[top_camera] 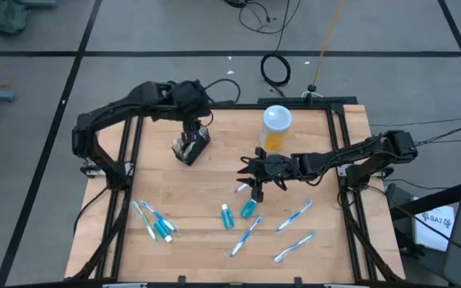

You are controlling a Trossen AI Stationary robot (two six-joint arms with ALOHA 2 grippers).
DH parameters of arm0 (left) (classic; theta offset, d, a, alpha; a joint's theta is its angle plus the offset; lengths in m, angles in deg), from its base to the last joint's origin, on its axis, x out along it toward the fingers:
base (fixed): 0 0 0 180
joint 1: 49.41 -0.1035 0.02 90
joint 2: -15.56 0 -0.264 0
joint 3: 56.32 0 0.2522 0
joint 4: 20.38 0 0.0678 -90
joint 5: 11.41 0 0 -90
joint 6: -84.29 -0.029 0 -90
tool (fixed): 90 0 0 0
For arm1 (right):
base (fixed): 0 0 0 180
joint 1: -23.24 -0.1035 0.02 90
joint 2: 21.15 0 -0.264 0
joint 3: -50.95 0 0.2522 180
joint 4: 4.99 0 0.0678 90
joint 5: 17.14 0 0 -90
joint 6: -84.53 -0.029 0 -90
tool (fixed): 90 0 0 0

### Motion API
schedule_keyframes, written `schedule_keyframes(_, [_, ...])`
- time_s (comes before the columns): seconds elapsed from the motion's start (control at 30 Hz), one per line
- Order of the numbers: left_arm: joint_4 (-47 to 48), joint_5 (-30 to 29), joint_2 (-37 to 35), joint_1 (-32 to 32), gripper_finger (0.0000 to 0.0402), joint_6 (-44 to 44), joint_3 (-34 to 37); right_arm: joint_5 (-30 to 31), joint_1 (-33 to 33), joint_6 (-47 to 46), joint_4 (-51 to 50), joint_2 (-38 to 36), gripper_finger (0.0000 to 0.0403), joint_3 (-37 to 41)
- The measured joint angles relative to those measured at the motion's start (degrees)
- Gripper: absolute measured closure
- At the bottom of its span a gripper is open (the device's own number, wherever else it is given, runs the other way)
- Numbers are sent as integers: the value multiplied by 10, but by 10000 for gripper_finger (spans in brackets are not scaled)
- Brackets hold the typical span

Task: Pick & Place toothbrushing station
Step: Put the violet toothbrush into the black wire organizer

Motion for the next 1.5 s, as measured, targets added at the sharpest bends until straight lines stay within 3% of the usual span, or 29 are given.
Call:
schedule_keyframes(0.13, [-2, 5, -44, 30, 194, 34, -9, 0, 1, 35, 0, 0, 287, 0])
schedule_keyframes(0.3, [-5, 29, -131, 75, 193, 115, 51, 0, 9, 81, 19, 0, 287, 0])
schedule_keyframes(0.47, [-66, 4, -226, 144, 193, 217, 175, 0, 29, 96, 42, 0, 278, 0])
schedule_keyframes(0.67, [-204, -39, -319, 247, 194, 289, 353, 0, 49, 101, 76, 0, 239, 0])
schedule_keyframes(0.97, [-418, -80, -351, 336, 193, 312, 567, -1, 53, 165, 49, 2, 208, 0])
schedule_keyframes(1.17, [-499, -81, -351, 344, 192, 319, 646, 0, 84, -16, -51, -2, 210, 0])
schedule_keyframes(1.5, [-503, -81, -351, 343, 193, 327, 653, 0, 121, -254, -289, -3, 213, 0])
